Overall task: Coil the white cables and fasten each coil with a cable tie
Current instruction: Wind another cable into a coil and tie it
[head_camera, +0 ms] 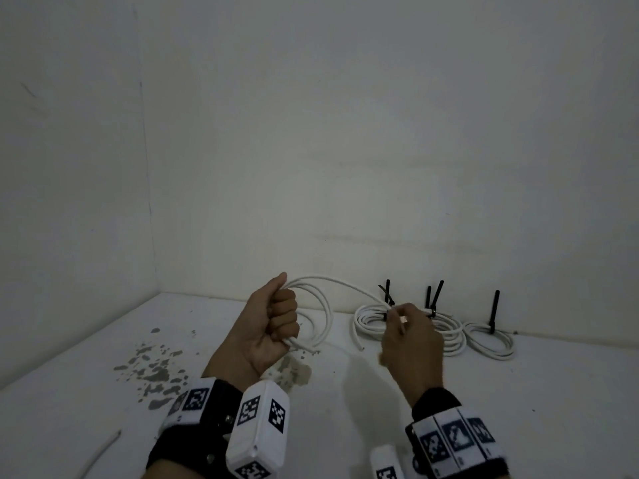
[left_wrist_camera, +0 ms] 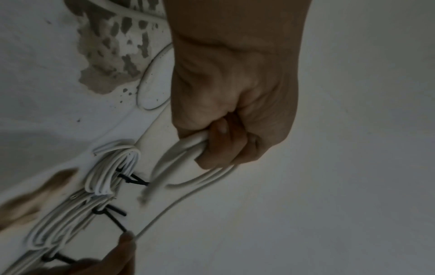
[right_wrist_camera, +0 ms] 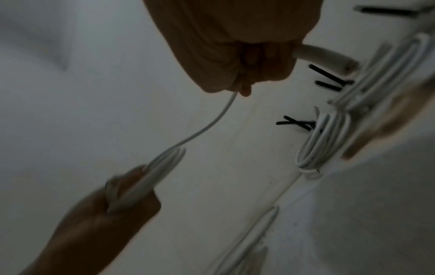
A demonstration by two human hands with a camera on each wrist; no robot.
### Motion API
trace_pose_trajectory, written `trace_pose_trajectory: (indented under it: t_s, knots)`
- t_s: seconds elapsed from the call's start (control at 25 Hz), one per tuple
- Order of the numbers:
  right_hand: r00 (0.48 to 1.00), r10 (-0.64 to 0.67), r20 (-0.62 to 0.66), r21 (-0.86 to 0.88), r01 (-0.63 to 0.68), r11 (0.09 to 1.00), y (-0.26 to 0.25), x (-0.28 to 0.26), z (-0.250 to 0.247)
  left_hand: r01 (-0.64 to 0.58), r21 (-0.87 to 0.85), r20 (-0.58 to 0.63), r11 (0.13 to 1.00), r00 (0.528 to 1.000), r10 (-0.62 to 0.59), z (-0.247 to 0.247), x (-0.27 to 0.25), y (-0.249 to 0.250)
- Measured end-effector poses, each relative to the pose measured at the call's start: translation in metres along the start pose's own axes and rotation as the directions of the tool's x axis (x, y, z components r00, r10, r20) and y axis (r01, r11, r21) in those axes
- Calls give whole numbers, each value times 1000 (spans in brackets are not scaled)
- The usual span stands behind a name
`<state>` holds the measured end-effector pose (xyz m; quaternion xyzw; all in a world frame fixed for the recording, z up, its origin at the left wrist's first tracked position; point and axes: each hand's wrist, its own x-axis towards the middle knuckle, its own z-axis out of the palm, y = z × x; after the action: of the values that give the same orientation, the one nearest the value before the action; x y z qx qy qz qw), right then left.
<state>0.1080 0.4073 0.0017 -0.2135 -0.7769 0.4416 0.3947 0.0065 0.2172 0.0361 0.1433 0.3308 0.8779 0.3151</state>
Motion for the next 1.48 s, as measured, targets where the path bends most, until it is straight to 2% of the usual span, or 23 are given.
trace_pose_trajectory:
  t_s: [0.04,0.08,0.12,0.2,0.24,0.28,0.36,0.4,0.48,0.56,0.6,0.64,0.68,0.72,0.76,0.8,0.92,1.0,1.08,1.2,1.36,1.48]
  knots:
    - [999,5,45,23,-6,1000,-3,-4,6,-32,-35,-27,999,999,31,1,3,-3]
    - [988,59,140,114,-76,991,-9,-7,9,-64,-70,-56,995,997,60,1,5,-5]
    - [953,111,283,229,-180,957,-16,-9,10,-91,-101,-82,991,993,82,-1,6,-6]
    - [859,95,503,381,-319,867,-34,-11,2,-134,-178,-117,975,987,114,-7,8,-5]
    - [820,56,570,349,-303,887,-40,-11,-3,-158,-225,-132,961,983,131,-9,8,-4]
    - [791,13,612,282,-233,931,-46,-12,-10,-182,-265,-140,947,979,149,-11,8,-2]
    - [746,-56,664,116,-28,993,-57,-16,-20,-209,-306,-141,929,975,173,-11,9,0]
    - [720,-59,692,43,40,998,-57,-16,-23,-212,-320,-139,923,975,176,-11,9,1]
    - [618,-16,786,-104,157,982,-57,-17,-31,-209,-372,-134,904,976,171,-13,9,4]
    - [509,3,861,-120,198,973,-56,-15,-36,-217,-435,-132,874,975,176,-17,8,6]
    - [493,-39,869,-67,196,978,-58,-15,-37,-226,-458,-133,860,974,185,-18,8,7]
    - [531,-111,840,-12,222,975,-60,-15,-37,-236,-474,-135,848,972,195,-18,9,7]
    - [604,-193,773,-2,307,952,-60,-13,-35,-245,-481,-139,842,969,202,-18,9,7]
    - [668,-276,691,-52,427,903,-60,-12,-32,-250,-476,-142,843,968,207,-18,10,6]
    - [699,-346,625,-113,520,847,-61,-13,-27,-251,-463,-141,850,968,210,-15,10,5]
    - [710,-392,585,-128,559,819,-63,-15,-22,-250,-446,-138,860,968,209,-13,11,4]
    - [748,-421,513,-22,501,865,-64,-27,-2,-214,-378,-124,901,976,180,3,10,-4]
    - [776,-419,472,6,472,882,-64,-34,6,-205,-218,-145,954,974,176,14,7,-12]
    - [780,-440,444,41,473,880,-63,-35,10,-201,-36,-156,979,969,194,22,3,-17]
    - [799,-446,403,71,459,886,-59,-36,14,-164,48,-156,985,973,170,34,0,-23]
    - [863,-424,273,79,419,904,-58,-38,22,-166,108,-102,980,979,177,42,-2,-26]
    - [883,-389,264,158,358,920,-58,-37,20,-152,208,-82,966,982,173,42,-3,-25]
